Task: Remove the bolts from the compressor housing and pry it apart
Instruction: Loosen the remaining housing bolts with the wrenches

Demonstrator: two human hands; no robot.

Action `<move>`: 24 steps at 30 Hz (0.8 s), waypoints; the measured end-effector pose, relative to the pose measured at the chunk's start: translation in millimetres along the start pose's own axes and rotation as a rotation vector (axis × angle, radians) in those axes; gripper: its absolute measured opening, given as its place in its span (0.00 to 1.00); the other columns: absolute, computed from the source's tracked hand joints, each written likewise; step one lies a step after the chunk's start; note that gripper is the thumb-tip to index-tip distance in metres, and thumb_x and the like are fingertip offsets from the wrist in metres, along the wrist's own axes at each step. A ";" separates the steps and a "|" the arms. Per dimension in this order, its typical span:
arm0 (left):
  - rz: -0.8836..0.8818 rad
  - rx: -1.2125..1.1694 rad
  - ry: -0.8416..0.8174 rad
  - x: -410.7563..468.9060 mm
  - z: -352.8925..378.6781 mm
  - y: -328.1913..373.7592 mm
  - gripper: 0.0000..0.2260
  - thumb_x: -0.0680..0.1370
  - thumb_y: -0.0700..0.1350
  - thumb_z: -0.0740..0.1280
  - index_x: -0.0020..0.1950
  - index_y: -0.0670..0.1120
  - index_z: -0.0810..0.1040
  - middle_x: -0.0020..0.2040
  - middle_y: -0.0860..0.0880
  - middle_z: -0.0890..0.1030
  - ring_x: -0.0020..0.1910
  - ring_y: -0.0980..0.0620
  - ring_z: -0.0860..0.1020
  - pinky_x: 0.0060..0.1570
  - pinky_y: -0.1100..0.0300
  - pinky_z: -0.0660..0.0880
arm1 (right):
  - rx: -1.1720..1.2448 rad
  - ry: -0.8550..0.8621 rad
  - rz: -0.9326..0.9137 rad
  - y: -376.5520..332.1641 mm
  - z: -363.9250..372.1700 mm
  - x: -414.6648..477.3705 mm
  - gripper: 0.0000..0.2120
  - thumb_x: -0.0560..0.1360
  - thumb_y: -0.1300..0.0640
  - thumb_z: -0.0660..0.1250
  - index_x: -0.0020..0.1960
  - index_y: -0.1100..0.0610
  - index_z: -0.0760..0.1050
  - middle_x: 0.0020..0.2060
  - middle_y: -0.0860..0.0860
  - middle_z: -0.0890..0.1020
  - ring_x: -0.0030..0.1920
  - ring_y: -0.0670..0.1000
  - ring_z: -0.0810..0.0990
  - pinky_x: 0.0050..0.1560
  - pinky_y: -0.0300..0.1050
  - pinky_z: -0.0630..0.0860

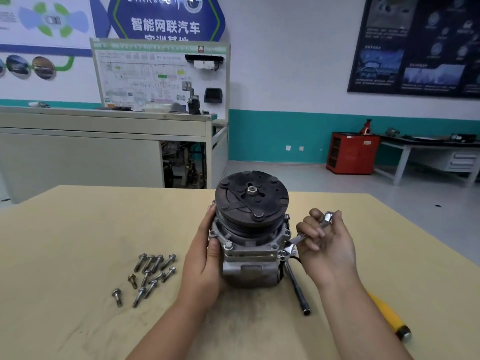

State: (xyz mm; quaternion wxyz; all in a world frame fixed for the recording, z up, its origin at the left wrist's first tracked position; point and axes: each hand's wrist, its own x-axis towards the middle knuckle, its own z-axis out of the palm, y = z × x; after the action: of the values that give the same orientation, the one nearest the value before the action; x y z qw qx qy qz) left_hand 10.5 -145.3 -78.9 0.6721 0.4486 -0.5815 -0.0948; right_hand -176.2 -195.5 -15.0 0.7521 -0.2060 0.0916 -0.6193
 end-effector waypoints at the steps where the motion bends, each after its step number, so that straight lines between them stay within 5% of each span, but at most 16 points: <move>1: 0.004 0.024 0.001 -0.3 -0.4 1.8 0.18 0.81 0.51 0.53 0.70 0.61 0.62 0.71 0.59 0.69 0.71 0.62 0.66 0.70 0.60 0.63 | 0.003 0.000 -0.001 0.2 -1.7 -0.8 0.22 0.81 0.43 0.48 0.38 0.57 0.67 0.21 0.47 0.64 0.20 0.43 0.65 0.15 0.32 0.59; 7: 0.001 0.138 0.026 -3.0 -5.8 9.9 0.20 0.79 0.55 0.53 0.71 0.55 0.64 0.71 0.51 0.70 0.72 0.54 0.65 0.71 0.46 0.63 | 0.018 0.053 0.006 3.8 -12.1 0.6 0.22 0.81 0.43 0.48 0.39 0.58 0.67 0.21 0.48 0.65 0.21 0.43 0.67 0.16 0.31 0.60; 13: 0.021 0.157 0.050 -5.9 -2.4 13.0 0.18 0.80 0.48 0.54 0.69 0.63 0.64 0.66 0.71 0.69 0.68 0.66 0.67 0.65 0.70 0.63 | 0.063 0.054 -0.030 -0.2 -16.8 1.7 0.21 0.81 0.43 0.49 0.39 0.58 0.67 0.22 0.48 0.65 0.22 0.44 0.68 0.17 0.32 0.61; 18: -0.016 0.043 0.055 -4.0 -5.1 10.3 0.17 0.80 0.58 0.53 0.69 0.60 0.66 0.70 0.57 0.71 0.71 0.59 0.67 0.70 0.61 0.64 | 0.065 -0.011 -0.123 -8.4 -3.7 -8.0 0.25 0.80 0.41 0.48 0.36 0.58 0.68 0.23 0.49 0.66 0.23 0.46 0.69 0.20 0.33 0.64; 21: -0.135 -0.104 -0.121 0.0 -9.4 10.1 0.34 0.71 0.74 0.57 0.73 0.61 0.59 0.73 0.62 0.66 0.71 0.63 0.64 0.67 0.69 0.63 | -0.064 -0.190 -0.229 -6.3 14.1 -25.4 0.28 0.78 0.39 0.50 0.29 0.57 0.70 0.24 0.50 0.68 0.27 0.49 0.71 0.26 0.35 0.69; 24: -0.187 -0.147 -0.313 0.3 -11.1 12.7 0.47 0.62 0.75 0.67 0.74 0.63 0.48 0.69 0.71 0.65 0.68 0.70 0.65 0.59 0.78 0.64 | -0.233 -0.485 -0.330 10.2 34.2 -53.4 0.27 0.76 0.39 0.54 0.31 0.59 0.73 0.28 0.54 0.73 0.34 0.54 0.75 0.37 0.42 0.75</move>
State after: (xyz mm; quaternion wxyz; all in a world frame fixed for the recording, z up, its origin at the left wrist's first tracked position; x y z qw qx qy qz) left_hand 15.2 -132.7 -68.8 0.5926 0.4300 -0.6264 -0.2676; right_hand -165.2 -135.5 5.1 0.6129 -0.4445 -0.0549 -0.6510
